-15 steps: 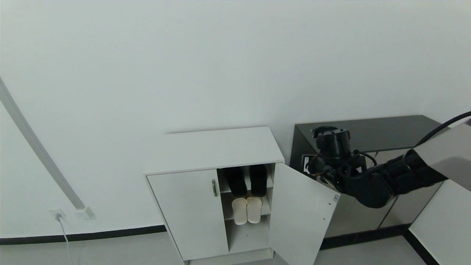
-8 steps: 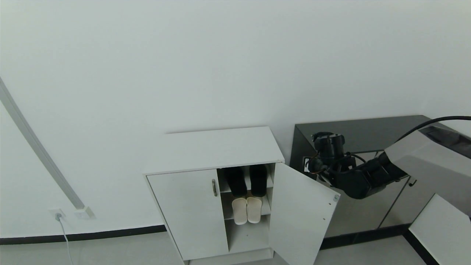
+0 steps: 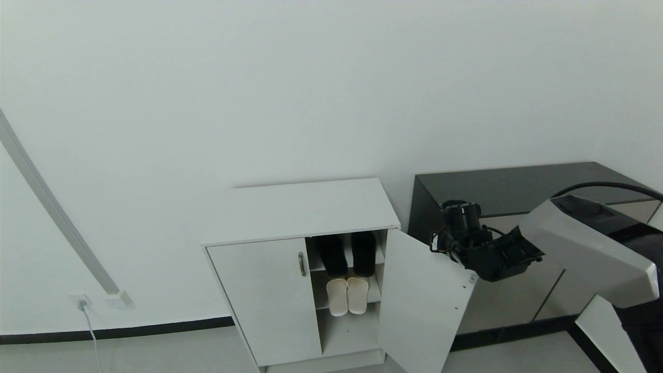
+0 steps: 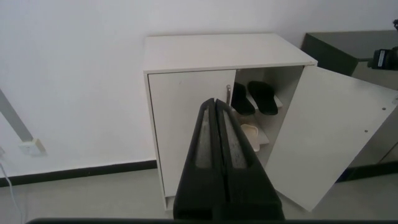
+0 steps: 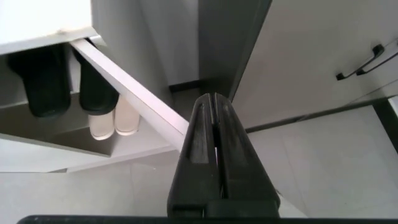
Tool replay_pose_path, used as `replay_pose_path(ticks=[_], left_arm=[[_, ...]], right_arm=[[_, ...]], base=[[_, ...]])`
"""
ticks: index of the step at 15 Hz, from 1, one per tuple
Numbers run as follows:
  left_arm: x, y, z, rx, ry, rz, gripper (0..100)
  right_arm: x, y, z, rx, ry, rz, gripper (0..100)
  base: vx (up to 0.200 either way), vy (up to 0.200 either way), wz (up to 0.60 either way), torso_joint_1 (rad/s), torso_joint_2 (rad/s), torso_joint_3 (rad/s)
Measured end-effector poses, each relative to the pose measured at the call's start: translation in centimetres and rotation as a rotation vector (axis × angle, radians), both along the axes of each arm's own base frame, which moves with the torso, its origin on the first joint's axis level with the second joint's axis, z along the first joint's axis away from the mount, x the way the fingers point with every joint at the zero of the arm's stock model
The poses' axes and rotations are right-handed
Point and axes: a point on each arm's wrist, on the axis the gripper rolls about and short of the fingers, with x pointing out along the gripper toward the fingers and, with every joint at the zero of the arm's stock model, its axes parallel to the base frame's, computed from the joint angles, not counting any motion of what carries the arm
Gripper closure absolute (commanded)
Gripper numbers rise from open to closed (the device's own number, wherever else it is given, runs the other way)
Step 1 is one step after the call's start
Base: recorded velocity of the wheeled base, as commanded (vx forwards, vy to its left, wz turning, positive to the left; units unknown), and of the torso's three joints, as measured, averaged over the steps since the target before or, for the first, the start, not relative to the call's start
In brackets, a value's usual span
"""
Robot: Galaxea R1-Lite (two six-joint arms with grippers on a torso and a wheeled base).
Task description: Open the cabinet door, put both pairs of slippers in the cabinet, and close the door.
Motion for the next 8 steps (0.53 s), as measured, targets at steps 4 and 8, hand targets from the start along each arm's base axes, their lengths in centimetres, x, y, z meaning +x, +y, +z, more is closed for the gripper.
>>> replay_pose_path(ticks=[4, 8], left_arm=[[0.0, 0.0, 0.0, 0.0, 0.0, 0.0, 100], [0.0, 0.0, 0.0, 0.0, 0.0, 0.001, 100]], right_arm=[[0.9, -0.6, -1.9, -0.008, 0.024, -0.018, 100], [1.0, -0.7, -3.0, -0.024, 0.044, -0.015, 100]], base=[[0.0, 0.0, 0.0, 0.0, 0.0, 0.0], [0.0, 0.0, 0.0, 0.0, 0.0, 0.0]])
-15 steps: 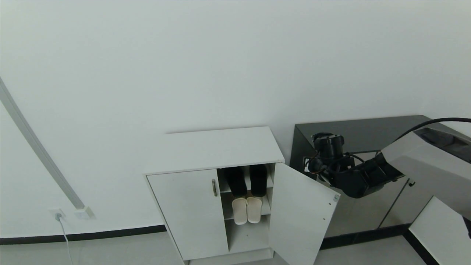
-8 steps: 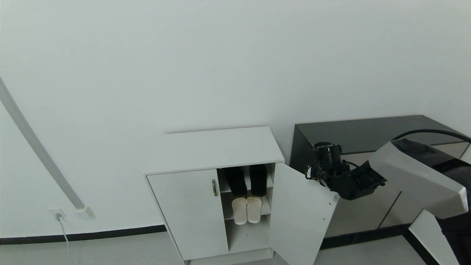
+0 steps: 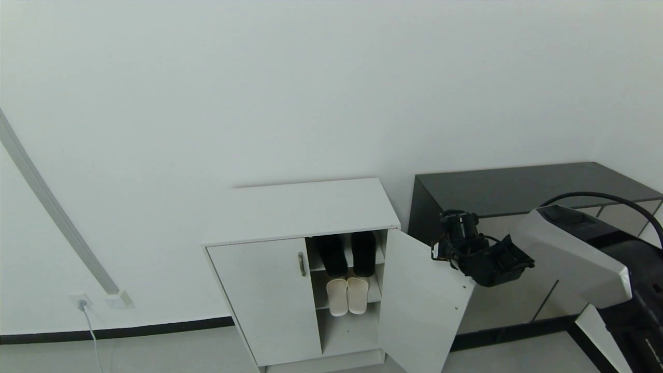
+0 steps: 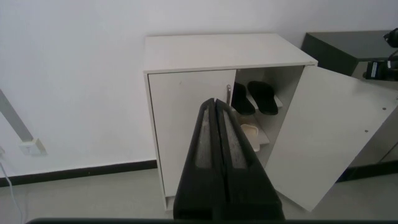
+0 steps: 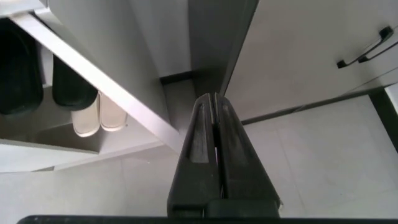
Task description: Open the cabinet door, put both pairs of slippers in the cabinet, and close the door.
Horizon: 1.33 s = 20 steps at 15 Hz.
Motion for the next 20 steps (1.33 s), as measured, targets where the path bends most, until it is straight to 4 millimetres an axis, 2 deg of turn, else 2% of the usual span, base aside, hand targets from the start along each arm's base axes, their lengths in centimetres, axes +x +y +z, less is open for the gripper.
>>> replay_pose_path(ticks=[6, 12, 16, 18, 20], left_arm=[[0.0, 0.0, 0.0, 0.0, 0.0, 0.0, 100], [0.0, 0.0, 0.0, -0.001, 0.0, 0.0, 100], [0.0, 0.0, 0.0, -0.001, 0.0, 0.0, 100], [0.0, 0.0, 0.0, 0.0, 0.0, 0.001, 100], [0.0, 0.0, 0.0, 0.0, 0.0, 0.001, 100]], right_arm=[[-1.5, 1.1, -0.3, -0.018, 0.037, 0.037, 100], [-7.6, 6.8, 2.7, -0.008, 0.059, 0.228, 100], [-10.3, 7.6, 3.8, -0.011, 0.076, 0.34, 100], [-11.1, 7.7, 4.5, -0.008, 0.03, 0.391, 100], [-11.9, 7.9, 4.4, -0.01, 0.033, 0.412, 100]], base=[[0.0, 0.0, 0.0, 0.0, 0.0, 0.0], [0.0, 0.0, 0.0, 0.0, 0.0, 0.0], [0.0, 0.0, 0.0, 0.0, 0.0, 0.0], [0.0, 0.0, 0.0, 0.0, 0.0, 0.0], [0.0, 0.0, 0.6, 0.005, 0.0, 0.002]])
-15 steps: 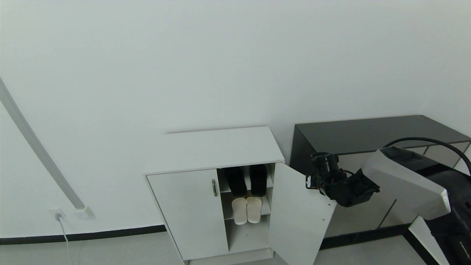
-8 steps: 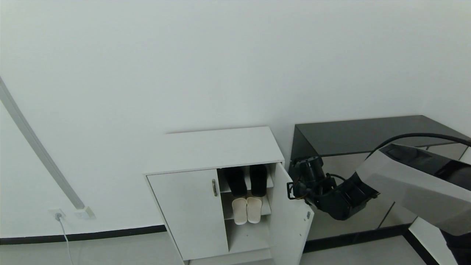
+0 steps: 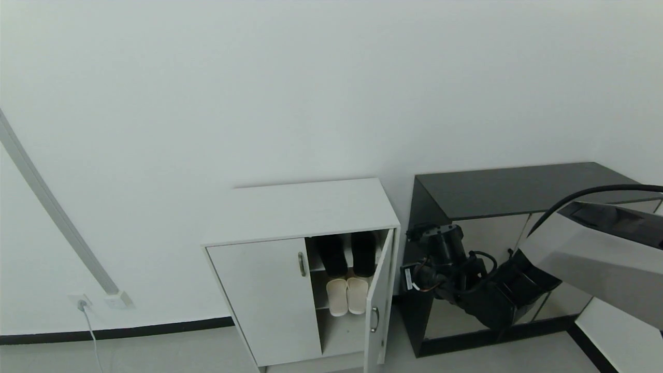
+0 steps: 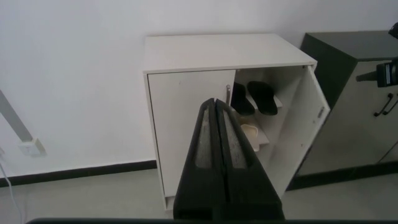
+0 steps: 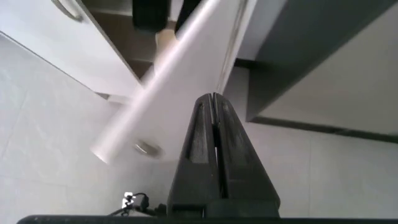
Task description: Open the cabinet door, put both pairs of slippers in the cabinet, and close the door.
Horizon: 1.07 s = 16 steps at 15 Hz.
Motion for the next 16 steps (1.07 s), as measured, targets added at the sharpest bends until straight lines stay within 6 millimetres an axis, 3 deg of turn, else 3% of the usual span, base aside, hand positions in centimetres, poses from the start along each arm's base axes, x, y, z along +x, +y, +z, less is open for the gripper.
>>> replay_pose_path(ticks=[4, 11, 16], left_arm=[[0.0, 0.0, 0.0, 0.0, 0.001, -0.001, 100], [0.0, 0.0, 0.0, 0.0, 0.0, -0.001, 100], [0.0, 0.0, 0.0, 0.0, 0.0, 0.0, 100]], right_arm=[[-0.6, 0.3, 0.0, 0.013, 0.011, 0.038, 100], [-1.1, 0.1, -0.6, 0.047, -0.036, 0.048, 100], [-3.0, -1.2, -1.2, 0.048, -0.037, 0.048, 100]], base=[[0.0, 0.0, 0.6, -0.002, 0.0, 0.005], [0.0, 0.0, 0.0, 0.0, 0.0, 0.0], [0.0, 0.0, 0.0, 0.0, 0.0, 0.0]])
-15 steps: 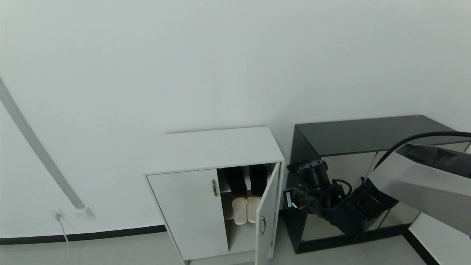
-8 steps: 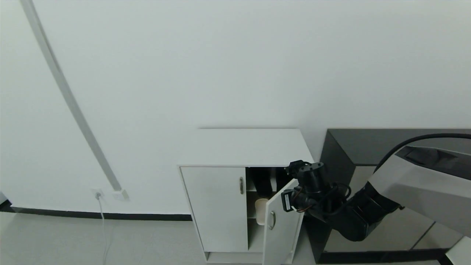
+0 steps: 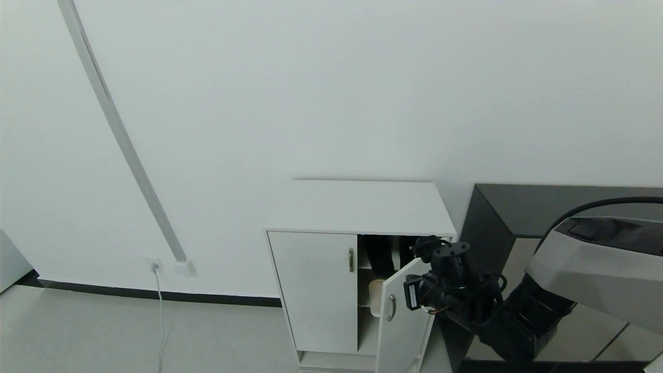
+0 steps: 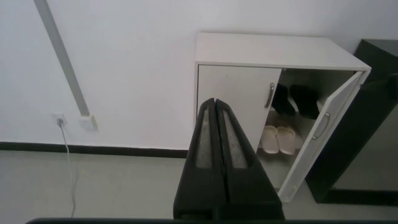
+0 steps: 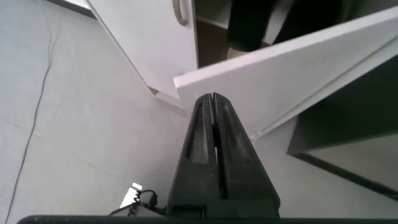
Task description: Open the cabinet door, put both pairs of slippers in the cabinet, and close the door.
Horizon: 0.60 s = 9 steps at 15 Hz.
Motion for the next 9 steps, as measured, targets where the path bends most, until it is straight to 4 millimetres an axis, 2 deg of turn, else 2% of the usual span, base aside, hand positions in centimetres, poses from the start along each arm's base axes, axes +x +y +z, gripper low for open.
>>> replay_pose_path(ticks=[1, 6, 9], left_arm=[[0.0, 0.0, 0.0, 0.0, 0.0, -0.002, 100], [0.0, 0.0, 0.0, 0.008, 0.001, -0.002, 100], [0.0, 0.0, 0.0, 0.006, 0.0, -0.002, 100]], right_arm=[[-0.7, -0.5, -0.1, -0.005, 0.01, -0.001, 100], [-4.4, -2.9, -1.0, 0.015, -0.001, 0.022, 100], [-5.0, -3.3, -1.5, 0.013, 0.012, 0.028, 100]], base=[[0.0, 0.0, 0.0, 0.0, 0.0, 0.0], [0.2, 0.0, 0.0, -0.001, 0.0, 0.005], [0.0, 0.0, 0.0, 0.0, 0.0, 0.0]])
